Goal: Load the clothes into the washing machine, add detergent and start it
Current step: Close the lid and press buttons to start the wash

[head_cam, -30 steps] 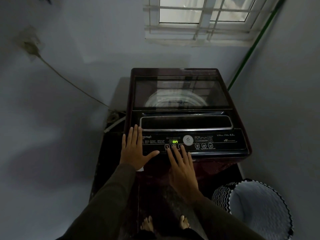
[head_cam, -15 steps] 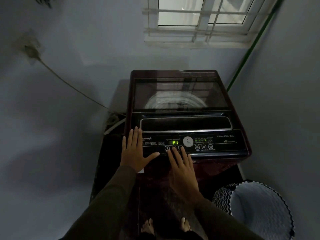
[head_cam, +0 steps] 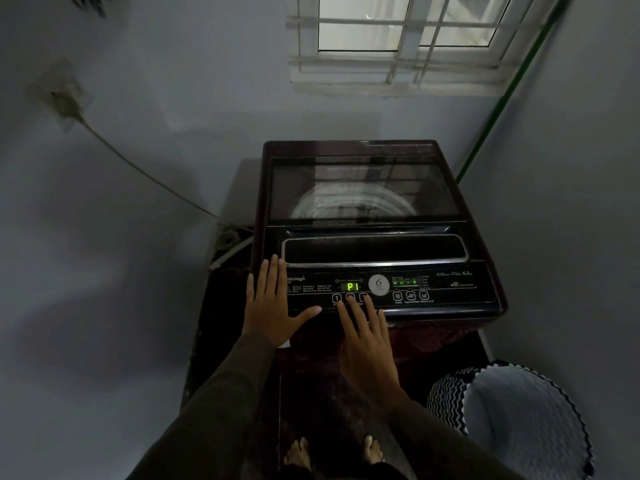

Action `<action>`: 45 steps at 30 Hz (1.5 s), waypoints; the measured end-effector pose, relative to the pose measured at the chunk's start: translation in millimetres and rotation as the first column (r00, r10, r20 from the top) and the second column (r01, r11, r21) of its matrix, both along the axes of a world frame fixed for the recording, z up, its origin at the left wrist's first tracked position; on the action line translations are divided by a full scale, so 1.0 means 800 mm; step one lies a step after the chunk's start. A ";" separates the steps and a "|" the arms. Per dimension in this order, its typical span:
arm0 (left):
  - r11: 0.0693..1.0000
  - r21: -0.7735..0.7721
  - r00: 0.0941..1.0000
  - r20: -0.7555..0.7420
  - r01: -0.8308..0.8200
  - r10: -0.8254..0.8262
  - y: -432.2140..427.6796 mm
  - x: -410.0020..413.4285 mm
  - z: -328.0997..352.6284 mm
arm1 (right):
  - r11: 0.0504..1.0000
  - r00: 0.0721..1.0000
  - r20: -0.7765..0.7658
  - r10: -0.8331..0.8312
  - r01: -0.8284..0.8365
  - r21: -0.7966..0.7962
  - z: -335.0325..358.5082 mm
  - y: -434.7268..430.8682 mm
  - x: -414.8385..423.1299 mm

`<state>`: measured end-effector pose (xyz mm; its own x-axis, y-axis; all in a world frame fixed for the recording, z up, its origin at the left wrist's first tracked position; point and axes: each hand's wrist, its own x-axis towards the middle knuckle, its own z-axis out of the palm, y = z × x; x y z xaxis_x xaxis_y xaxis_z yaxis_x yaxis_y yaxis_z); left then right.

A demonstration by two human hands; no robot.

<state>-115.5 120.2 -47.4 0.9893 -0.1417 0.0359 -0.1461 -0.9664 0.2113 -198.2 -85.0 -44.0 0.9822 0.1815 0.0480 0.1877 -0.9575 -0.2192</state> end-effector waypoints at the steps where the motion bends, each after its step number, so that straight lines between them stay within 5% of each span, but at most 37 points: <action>1: 1.000 0.002 1.000 0.001 0.001 -0.001 0.000 0.000 0.000 | 1.000 1.000 -0.002 -0.005 0.005 -0.001 0.001 0.001 0.001; 45: 0.999 -0.040 1.000 0.023 0.003 -0.002 -0.001 -0.003 0.002 | 0.999 1.000 -0.013 0.003 -0.004 -0.051 0.006 0.000 0.002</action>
